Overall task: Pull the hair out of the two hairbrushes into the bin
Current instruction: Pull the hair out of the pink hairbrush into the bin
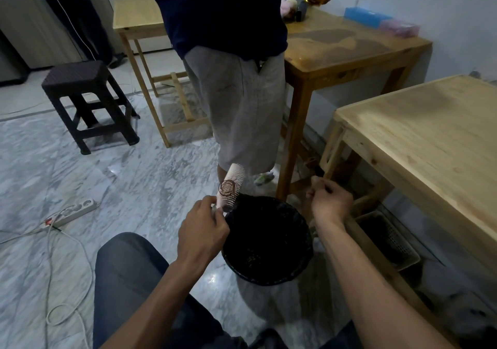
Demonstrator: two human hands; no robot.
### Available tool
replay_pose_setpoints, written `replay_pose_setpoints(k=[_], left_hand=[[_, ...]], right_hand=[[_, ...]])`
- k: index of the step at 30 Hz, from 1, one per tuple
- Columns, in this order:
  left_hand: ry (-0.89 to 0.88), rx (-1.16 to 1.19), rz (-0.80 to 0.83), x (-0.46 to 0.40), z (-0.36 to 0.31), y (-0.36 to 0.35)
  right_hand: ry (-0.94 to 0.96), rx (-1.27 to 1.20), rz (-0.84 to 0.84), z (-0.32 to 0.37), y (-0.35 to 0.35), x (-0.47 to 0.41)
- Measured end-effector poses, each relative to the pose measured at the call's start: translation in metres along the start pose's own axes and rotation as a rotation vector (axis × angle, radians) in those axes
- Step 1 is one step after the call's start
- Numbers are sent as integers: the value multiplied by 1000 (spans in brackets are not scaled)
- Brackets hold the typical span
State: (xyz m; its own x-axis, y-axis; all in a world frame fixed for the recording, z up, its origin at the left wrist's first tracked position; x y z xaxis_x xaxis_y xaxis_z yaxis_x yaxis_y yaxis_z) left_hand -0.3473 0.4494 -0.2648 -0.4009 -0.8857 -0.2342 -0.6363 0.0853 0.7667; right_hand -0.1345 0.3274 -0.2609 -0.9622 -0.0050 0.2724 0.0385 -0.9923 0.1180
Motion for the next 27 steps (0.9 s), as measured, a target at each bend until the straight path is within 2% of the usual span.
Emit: replay_pose_setpoints(k=[2, 4, 6, 10, 12, 18, 22, 27], left_hand=[[39, -6, -33, -5, 7, 4], [66, -3, -46, -9, 14, 6], [61, 4, -29, -9, 14, 7], [2, 37, 24, -1, -2, 3], [-21, 57, 46, 3, -8, 0], [-31, 53, 73, 5, -9, -1], [-19, 50, 94, 6, -8, -2], [-21, 50, 121, 9, -9, -3]], right_hand=[[6, -57, -103, 1, 7, -4], [17, -50, -124, 1, 13, -11], [-12, 87, 34, 1, 12, -14], [53, 531, 511, 3, -2, -4], [109, 607, 589, 8, -9, 3], [317, 623, 460, 6, -10, 0], [295, 628, 575, 2, -13, -3], [335, 549, 493, -11, -18, -10]])
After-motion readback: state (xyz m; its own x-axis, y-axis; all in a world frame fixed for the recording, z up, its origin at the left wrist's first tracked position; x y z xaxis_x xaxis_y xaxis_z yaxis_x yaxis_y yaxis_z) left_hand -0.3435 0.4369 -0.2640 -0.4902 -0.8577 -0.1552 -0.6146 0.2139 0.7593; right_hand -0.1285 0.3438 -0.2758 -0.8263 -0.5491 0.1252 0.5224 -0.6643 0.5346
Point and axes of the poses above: each hand's wrist, its own x-axis away from the middle knuckle, its own y-axis out of the back of the hand, z = x × y, the point moved 1 cm from there along -x, towards the middle knuckle, and after that the axes turned 7 degrees about -z, right-handed, at the moved point
